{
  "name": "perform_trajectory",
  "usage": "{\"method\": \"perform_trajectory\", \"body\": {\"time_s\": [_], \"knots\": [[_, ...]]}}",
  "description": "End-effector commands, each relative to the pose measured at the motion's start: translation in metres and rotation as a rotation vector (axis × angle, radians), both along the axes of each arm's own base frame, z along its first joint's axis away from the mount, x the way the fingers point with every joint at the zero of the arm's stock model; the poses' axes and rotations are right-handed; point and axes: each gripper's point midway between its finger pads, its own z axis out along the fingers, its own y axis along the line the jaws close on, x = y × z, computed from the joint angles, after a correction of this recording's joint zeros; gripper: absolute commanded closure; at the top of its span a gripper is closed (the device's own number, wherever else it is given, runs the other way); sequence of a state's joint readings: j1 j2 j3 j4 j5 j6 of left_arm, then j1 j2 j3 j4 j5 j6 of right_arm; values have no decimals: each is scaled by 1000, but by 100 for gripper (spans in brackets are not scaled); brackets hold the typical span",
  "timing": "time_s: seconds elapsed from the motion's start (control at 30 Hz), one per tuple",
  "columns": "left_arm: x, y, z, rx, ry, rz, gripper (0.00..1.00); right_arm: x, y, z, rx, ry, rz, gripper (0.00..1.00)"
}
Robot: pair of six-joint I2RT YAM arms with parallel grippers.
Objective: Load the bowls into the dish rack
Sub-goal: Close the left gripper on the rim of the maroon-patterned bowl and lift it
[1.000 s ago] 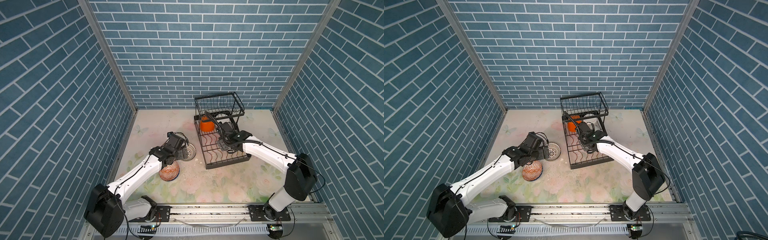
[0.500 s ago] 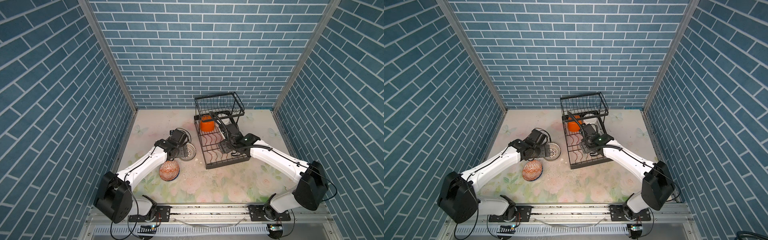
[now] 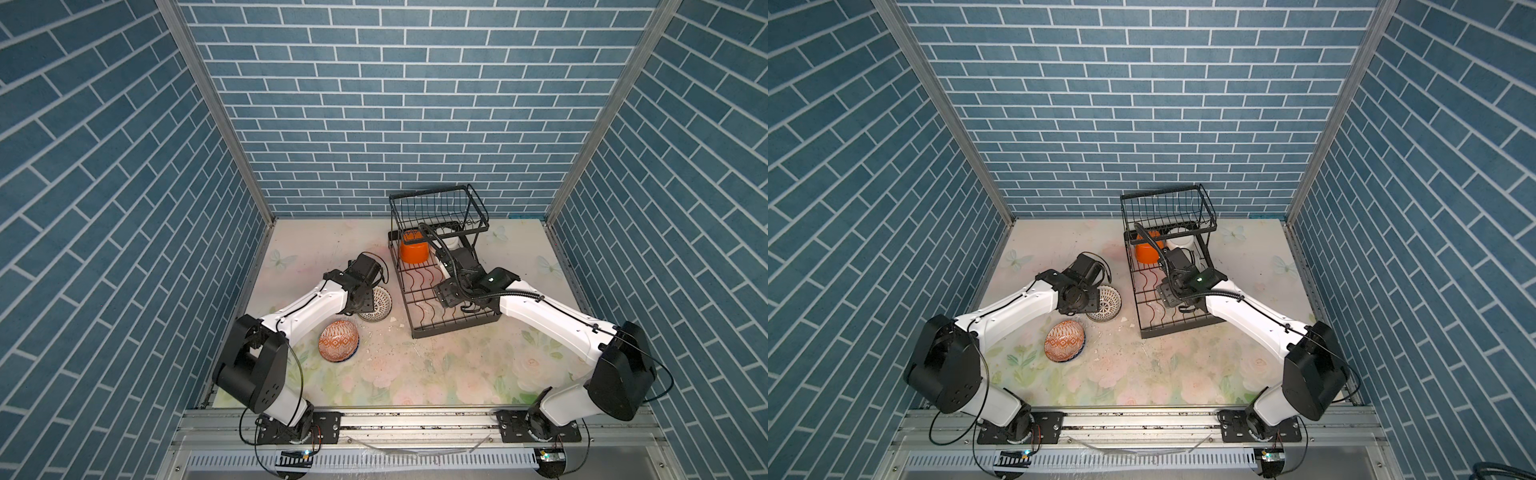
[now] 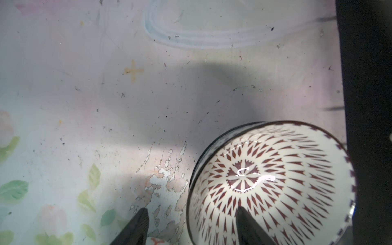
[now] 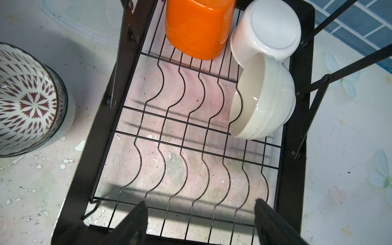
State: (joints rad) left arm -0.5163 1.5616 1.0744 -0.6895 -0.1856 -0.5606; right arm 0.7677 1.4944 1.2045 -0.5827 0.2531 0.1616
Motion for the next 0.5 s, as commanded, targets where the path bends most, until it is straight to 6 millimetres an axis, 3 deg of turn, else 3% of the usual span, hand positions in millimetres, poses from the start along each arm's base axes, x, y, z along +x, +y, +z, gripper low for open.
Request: {"method": "perform_trajectory", "body": {"time_s": [0.0, 0.13, 0.47], "knots": [[6, 0, 0, 4, 8, -3, 44, -4, 2, -13, 18, 40, -14, 21], [9, -2, -5, 7, 17, -2, 58, -4, 6, -13, 30, 46, -6, 21], [14, -6, -9, 11, 29, -5, 75, -3, 9, -17, 30, 55, 0, 22]]}}
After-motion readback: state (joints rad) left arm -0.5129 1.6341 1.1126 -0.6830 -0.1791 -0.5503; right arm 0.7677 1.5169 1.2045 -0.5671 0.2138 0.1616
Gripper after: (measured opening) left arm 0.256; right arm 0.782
